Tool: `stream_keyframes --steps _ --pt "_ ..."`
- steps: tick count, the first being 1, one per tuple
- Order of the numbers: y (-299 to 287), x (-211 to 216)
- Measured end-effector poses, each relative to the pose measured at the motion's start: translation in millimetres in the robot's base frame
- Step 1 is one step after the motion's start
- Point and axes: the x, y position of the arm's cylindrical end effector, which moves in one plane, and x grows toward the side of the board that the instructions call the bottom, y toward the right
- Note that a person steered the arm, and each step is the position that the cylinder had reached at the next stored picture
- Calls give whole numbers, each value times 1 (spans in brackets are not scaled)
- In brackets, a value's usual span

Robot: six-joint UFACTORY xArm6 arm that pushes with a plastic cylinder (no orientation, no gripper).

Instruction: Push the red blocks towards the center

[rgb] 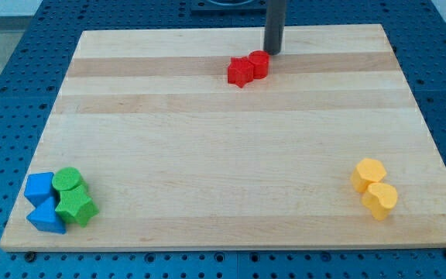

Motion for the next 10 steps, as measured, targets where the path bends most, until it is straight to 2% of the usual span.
stream_keyframes --steps 1,2,3,4,5,6,8,9,10 --pt "-31 23" --pt "-45 78" --pt "-45 103" --pt "-45 81" --pt "-44 38" --pt "-32 33" --pt "-18 128" --pt "-18 152" --pt "-18 136"
